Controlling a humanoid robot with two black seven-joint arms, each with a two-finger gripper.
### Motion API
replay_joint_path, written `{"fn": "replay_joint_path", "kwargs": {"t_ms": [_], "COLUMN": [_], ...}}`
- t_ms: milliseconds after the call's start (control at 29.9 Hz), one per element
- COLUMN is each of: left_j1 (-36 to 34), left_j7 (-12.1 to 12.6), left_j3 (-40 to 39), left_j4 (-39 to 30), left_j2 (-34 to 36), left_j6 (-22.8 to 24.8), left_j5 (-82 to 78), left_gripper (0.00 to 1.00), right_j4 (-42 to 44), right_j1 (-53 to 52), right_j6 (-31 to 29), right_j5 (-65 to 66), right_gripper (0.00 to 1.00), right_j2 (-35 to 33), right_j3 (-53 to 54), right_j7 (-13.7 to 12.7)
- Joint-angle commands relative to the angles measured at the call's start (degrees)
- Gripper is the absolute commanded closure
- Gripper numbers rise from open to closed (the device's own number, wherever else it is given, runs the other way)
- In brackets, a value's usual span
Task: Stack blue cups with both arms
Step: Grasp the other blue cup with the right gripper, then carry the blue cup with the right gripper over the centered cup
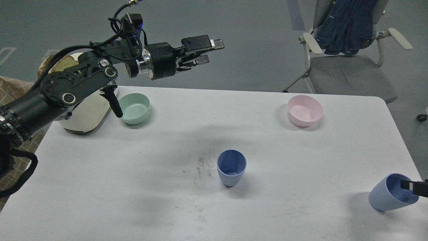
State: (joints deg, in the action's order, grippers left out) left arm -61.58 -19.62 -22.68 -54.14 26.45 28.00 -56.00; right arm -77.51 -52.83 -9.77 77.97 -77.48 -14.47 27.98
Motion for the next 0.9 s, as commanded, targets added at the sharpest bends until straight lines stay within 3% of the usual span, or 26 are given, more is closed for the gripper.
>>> {"fn": "replay_joint_path", "kwargs": {"t_ms": [0,234,301,536,670,871], "left_j1": [0.15,0.23,0.23,0.23,0.23,0.23], "left_j7": [0.02,0.02,0.02,0.11,0.11,0.28], "left_j3": [0.09,0.09,0.09,0.09,0.18,0.18], "left_j4": [-0.09,-0.53,-0.62,-0.62,-0.71,-0.71], "left_j2": [0.0,0.44,0.44,0.36,0.27,0.09], "left_j6": [0.0,0.0,0.0,0.0,0.0,0.0], "left_j5": [-0.07,-0.07,-0.07,-0.07,-0.07,-0.16], "left_gripper": [0.06,0.06,0.06,0.06,0.06,0.06], "right_j4": [1.13,2.71,2.63,0.61,-4.13,-5.55], "right_j1": [1.67,4.4,4.49,3.35,0.36,-13.86], "right_j6": [0.19,1.42,1.42,1.42,0.9,-5.69], "right_j5": [0.16,0.25,0.16,0.08,0.16,3.06], "right_gripper": [0.32,0.92,1.0,1.0,1.0,1.0], "right_j2": [1.98,4.36,4.36,3.39,-1.0,1.36], "right_j3": [0.06,0.5,0.67,2.08,6.12,6.92], "right_j7": [0.02,0.02,0.02,0.02,0.02,0.02]}}
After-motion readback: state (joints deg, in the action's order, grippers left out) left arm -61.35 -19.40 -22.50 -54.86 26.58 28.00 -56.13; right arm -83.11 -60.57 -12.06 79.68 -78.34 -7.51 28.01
